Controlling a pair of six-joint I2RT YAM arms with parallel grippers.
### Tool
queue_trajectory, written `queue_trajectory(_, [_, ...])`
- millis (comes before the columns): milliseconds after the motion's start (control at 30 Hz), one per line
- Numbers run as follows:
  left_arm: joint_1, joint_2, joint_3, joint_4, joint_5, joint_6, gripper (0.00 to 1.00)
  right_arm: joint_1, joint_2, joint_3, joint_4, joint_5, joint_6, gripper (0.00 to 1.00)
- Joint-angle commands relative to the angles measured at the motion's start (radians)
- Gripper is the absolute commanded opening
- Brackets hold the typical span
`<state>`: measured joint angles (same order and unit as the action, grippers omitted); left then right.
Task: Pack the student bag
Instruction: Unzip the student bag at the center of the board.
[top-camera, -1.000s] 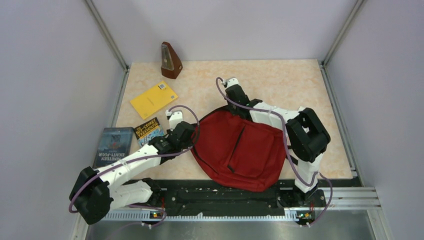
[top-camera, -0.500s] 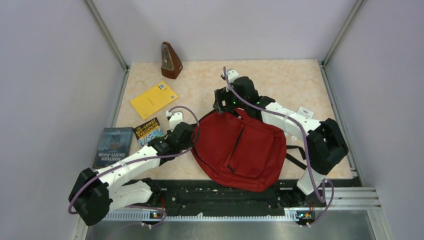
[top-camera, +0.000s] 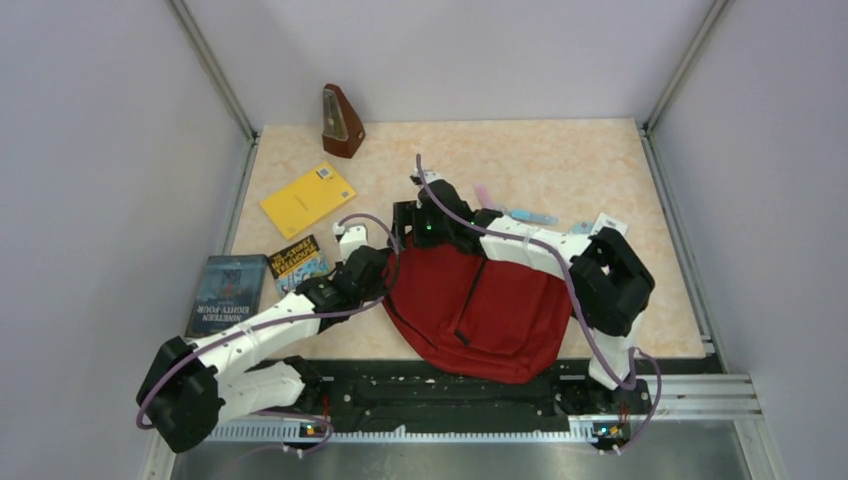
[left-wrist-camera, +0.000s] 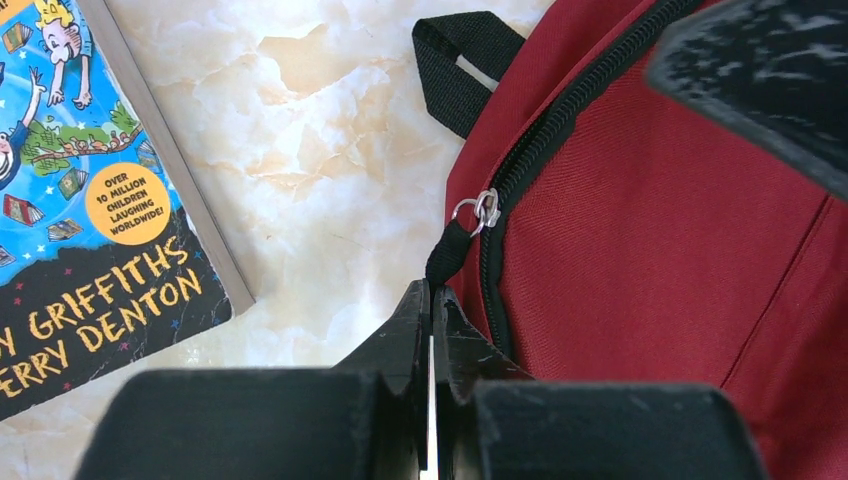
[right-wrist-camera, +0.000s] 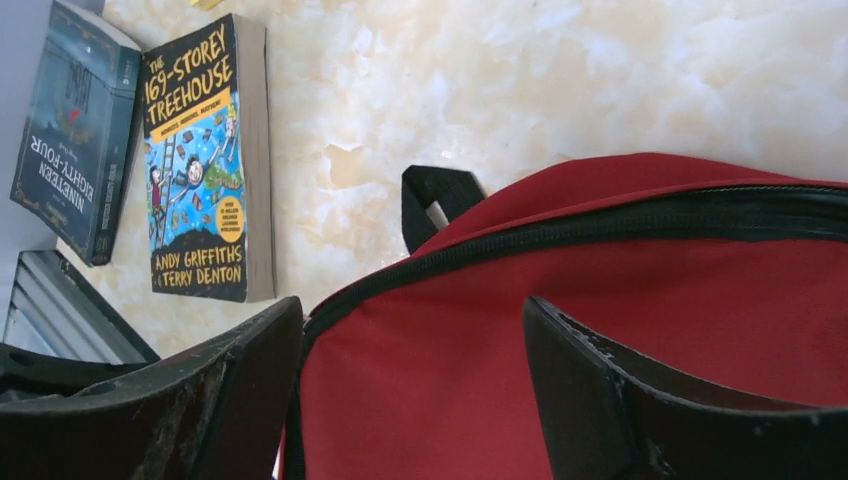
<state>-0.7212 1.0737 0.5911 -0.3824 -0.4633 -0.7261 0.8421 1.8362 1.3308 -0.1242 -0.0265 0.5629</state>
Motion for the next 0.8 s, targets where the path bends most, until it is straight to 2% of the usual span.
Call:
queue_trajectory(0, [0.002, -0.04, -0.016, 0.045, 0.015, 0.021, 0.0, 0.009, 0.054, 0.073, 0.0, 0.023, 0.07, 0.79])
queue_trajectory(167, [0.002, -0.082, -0.04, 0.067, 0.047, 0.051, 0.0, 0.018, 0.106, 0.117, -0.032, 0.057, 0.065, 0.79])
queue_trajectory(233, [0.001, -0.106, -0.055, 0.08, 0.066, 0.064, 0.0, 0.019, 0.129, 0.142, -0.044, 0.07, 0.057, 0.75])
queue_trajectory(333, [0.0, -0.134, -0.074, 0.096, 0.098, 0.089, 0.0, 0.019, 0.159, 0.172, -0.047, 0.083, 0.044, 0.57])
queue_trajectory(367, [0.0, -0.142, -0.077, 0.098, 0.107, 0.095, 0.0, 0.018, 0.167, 0.179, -0.048, 0.087, 0.041, 0.55])
queue_trajectory(533, [-0.004, -0.172, -0.094, 0.102, 0.156, 0.126, 0.0, 0.019, 0.191, 0.214, -0.048, 0.094, 0.032, 0.28])
queue_trajectory(633, [-0.01, -0.191, -0.102, 0.115, 0.194, 0.147, 0.0, 0.019, 0.2, 0.227, -0.039, 0.107, 0.033, 0.03])
queue_trajectory(667, [-0.012, -0.197, -0.105, 0.121, 0.207, 0.154, 0.0, 0.019, 0.202, 0.229, -0.033, 0.114, 0.035, 0.0])
queue_trajectory(767, [-0.018, -0.216, -0.114, 0.141, 0.243, 0.17, 0.0, 0.019, 0.207, 0.231, -0.009, 0.152, 0.04, 0.0])
